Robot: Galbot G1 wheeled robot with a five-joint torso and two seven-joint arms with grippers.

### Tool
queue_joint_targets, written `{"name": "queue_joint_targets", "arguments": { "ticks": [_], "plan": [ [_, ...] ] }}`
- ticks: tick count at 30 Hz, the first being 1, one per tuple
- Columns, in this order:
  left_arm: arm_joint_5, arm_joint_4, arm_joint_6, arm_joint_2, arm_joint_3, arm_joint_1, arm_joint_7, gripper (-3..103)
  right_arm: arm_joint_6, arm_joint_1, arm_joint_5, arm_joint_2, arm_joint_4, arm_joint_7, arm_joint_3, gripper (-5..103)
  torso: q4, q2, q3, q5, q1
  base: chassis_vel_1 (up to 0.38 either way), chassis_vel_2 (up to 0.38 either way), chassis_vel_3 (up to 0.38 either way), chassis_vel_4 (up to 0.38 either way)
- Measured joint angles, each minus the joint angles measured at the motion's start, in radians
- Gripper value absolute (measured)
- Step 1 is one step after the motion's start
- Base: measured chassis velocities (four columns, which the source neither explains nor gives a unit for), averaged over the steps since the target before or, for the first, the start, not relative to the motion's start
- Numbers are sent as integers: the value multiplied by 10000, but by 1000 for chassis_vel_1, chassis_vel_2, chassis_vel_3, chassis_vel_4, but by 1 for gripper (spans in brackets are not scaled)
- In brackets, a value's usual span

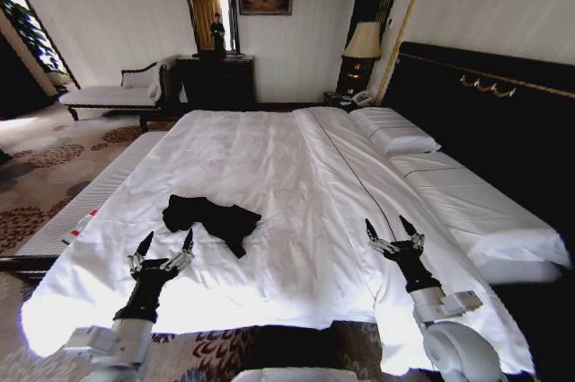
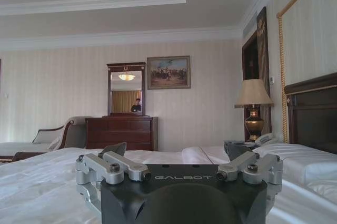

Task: Fold the clothes on the bed.

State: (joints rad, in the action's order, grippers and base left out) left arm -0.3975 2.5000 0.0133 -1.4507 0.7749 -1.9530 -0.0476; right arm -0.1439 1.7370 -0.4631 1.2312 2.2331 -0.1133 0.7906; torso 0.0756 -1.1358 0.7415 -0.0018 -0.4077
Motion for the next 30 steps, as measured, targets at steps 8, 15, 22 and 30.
{"name": "queue_joint_targets", "arguments": {
  "ticks": [8,15,22,30],
  "plan": [
    [77,0,84,-57,-64,-50,2,100,-51,65,12,77,43,-49,26,100,1,0,0,0,0,-4,41,-4,-45],
    [77,0,140,-65,-45,-58,9,100,-81,75,68,135,47,-156,-1,100,1,0,0,0,0,-2,46,-10,-45],
    [77,0,149,-81,-51,-35,17,100,-84,77,69,117,82,-179,37,100,1,0,0,0,0,18,43,-14,-27],
    [83,0,163,-84,-69,2,17,100,-85,67,33,108,73,-188,60,100,1,0,0,2,0,55,61,-49,-57]
  ]
}}
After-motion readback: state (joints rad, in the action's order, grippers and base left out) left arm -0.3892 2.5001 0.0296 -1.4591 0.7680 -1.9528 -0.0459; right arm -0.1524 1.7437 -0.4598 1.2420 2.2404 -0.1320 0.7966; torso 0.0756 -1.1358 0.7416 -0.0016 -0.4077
